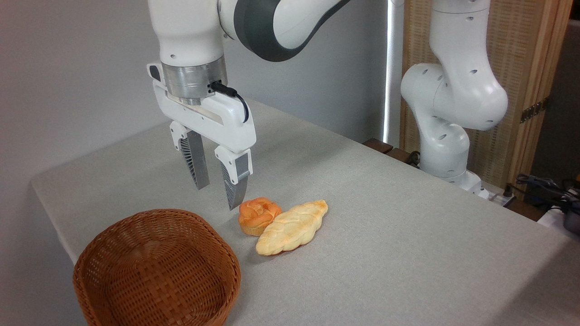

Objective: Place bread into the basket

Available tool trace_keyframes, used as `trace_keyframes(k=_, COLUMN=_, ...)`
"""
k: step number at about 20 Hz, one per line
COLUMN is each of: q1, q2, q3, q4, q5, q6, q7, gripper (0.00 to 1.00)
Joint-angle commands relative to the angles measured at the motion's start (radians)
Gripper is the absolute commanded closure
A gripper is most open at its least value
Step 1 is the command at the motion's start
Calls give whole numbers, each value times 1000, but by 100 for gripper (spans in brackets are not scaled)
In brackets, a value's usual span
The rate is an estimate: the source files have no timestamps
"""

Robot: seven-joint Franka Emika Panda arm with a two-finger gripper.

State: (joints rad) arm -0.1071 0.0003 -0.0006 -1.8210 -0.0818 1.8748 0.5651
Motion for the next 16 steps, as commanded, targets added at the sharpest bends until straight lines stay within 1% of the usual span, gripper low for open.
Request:
trace_keyframes(k=1, q1=0, q2=6, q3=-1, q4=23, q5=1, q6=-32, q7=-5, gripper=0)
trace_keyframes(k=3, q1=0, q2=3, q3=4, q4=25, q5=13, q6=-32, q7=-2, gripper=0)
trace_keyframes(k=10, q1=-3, q2=27, q3=-6, q4=22, q5=16, q6=-34, q7=18, gripper=0)
trace_keyframes(k=13, q1=-3, q2=46, q3=-30, q4=22, q5=17, q6=-31, q7=22, gripper=0)
trace_keyframes(k=14, q1=-3, q2=47, q3=-30, q4=17, q5=17, q6=-31, q7=39, gripper=0)
trace_keyframes(k=16, q1=-3, q2=46, q3=-30, q4=9, q5=16, q6=-25, q7=111, gripper=0)
